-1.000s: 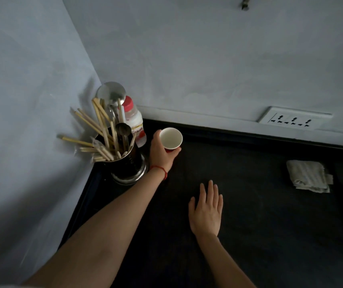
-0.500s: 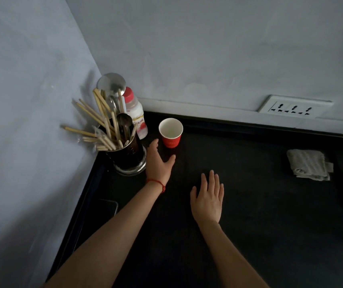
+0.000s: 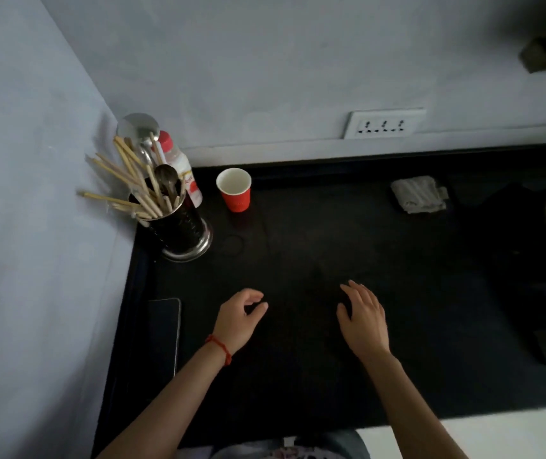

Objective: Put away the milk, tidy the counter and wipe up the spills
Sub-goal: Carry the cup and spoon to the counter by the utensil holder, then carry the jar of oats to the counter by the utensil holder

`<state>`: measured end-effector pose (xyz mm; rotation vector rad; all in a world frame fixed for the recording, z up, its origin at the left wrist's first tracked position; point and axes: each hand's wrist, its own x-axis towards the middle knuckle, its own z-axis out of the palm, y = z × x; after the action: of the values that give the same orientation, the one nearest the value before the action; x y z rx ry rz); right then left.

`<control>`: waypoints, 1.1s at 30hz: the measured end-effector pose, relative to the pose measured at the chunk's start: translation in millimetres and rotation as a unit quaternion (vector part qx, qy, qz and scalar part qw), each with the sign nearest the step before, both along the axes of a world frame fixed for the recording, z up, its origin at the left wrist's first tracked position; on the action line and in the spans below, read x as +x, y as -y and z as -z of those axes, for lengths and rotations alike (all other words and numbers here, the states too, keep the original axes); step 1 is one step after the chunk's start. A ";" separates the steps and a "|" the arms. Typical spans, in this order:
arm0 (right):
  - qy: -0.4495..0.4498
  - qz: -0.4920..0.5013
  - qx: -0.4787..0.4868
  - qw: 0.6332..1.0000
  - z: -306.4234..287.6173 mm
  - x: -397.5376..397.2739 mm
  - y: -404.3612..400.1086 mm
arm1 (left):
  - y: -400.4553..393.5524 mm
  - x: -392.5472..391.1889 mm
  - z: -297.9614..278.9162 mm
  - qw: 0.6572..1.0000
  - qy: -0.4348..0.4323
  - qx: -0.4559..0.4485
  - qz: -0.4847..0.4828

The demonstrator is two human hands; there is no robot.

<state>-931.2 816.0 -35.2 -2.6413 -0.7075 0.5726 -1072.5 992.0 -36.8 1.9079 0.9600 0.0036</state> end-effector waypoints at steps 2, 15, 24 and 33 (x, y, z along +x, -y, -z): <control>0.007 0.056 0.010 0.998 -0.1 -13.2 35.2 | 10.5 -0.9 -0.7 1.000 0.000 -0.007 0.026; 0.050 0.395 0.099 0.912 30.7 -126.1 242.0 | 150.2 24.4 -8.3 0.961 0.008 -0.030 0.275; -0.056 0.652 0.124 0.746 57.3 -228.7 433.3 | 372.2 66.3 20.6 0.862 -0.057 -0.014 0.504; -0.128 0.767 0.122 0.617 70.2 -312.1 586.8 | 526.7 65.4 70.8 0.795 -0.169 0.051 0.580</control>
<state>-1243.3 229.2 -105.4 -1.8129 1.4079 0.2021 -1007.2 465.3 -107.6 2.3502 -0.1607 -1.0479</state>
